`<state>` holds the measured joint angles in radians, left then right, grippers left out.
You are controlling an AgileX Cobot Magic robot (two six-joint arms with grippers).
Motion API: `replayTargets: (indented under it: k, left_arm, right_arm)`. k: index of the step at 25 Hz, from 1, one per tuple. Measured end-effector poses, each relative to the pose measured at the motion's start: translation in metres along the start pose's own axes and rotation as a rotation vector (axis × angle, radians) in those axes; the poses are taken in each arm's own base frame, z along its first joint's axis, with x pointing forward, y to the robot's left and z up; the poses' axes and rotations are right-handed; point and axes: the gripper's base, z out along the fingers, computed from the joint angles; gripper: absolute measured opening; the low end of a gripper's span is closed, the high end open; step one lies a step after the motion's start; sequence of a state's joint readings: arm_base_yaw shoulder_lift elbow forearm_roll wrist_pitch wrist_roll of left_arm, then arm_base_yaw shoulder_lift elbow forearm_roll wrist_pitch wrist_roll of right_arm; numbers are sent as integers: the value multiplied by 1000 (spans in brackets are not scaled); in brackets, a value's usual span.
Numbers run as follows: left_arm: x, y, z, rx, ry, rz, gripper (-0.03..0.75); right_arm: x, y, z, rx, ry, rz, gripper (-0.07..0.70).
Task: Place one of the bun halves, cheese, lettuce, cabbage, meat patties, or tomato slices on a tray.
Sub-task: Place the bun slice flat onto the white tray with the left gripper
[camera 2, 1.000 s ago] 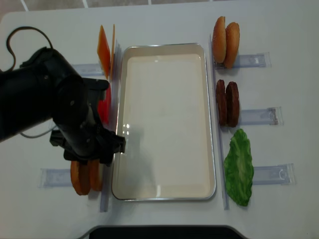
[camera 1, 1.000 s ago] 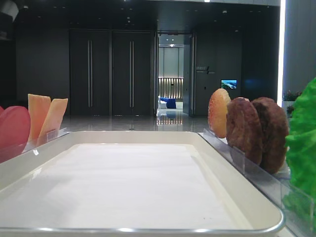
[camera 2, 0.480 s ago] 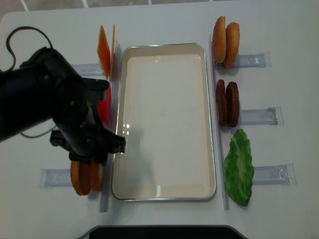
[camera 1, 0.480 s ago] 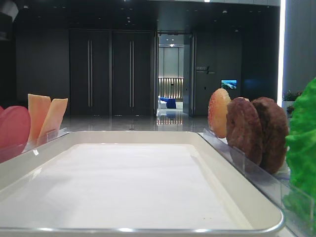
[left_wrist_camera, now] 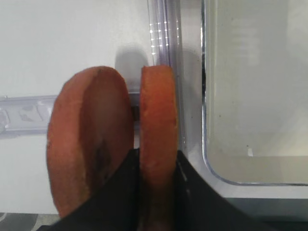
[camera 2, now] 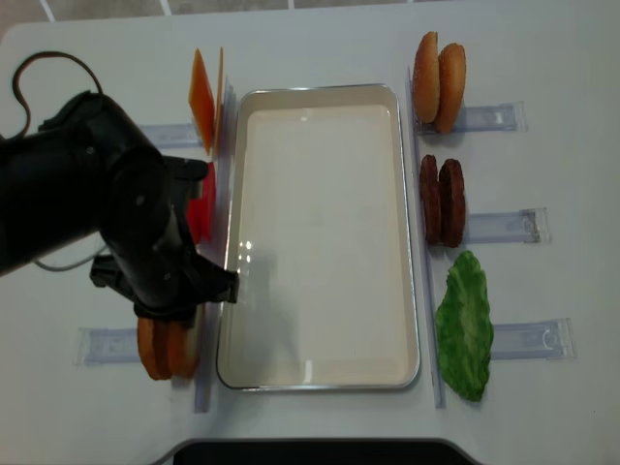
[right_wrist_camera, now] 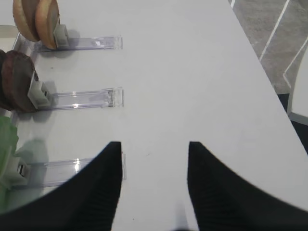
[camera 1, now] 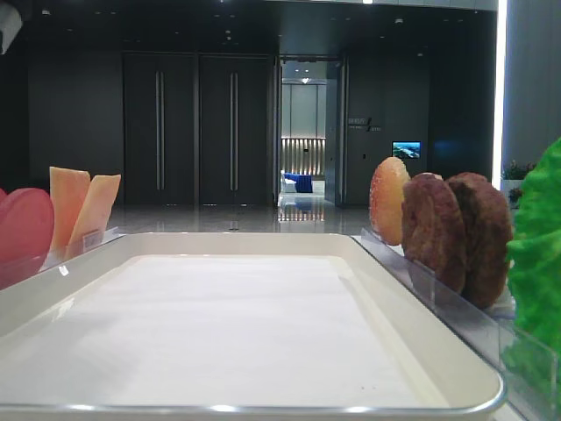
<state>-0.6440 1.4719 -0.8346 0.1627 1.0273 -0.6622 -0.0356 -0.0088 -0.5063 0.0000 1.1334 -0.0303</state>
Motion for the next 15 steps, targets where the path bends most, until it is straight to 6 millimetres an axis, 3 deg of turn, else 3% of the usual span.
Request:
replayTargets:
  k: [8,15]
  left_arm:
    - [4,3,-9,8,-3,-6,123]
    - [7,10,-33,36,-51,-20,123]
  right_arm:
    - [0,0,0,0,0,0,308]
    - [0,0,0,0,0,0,308]
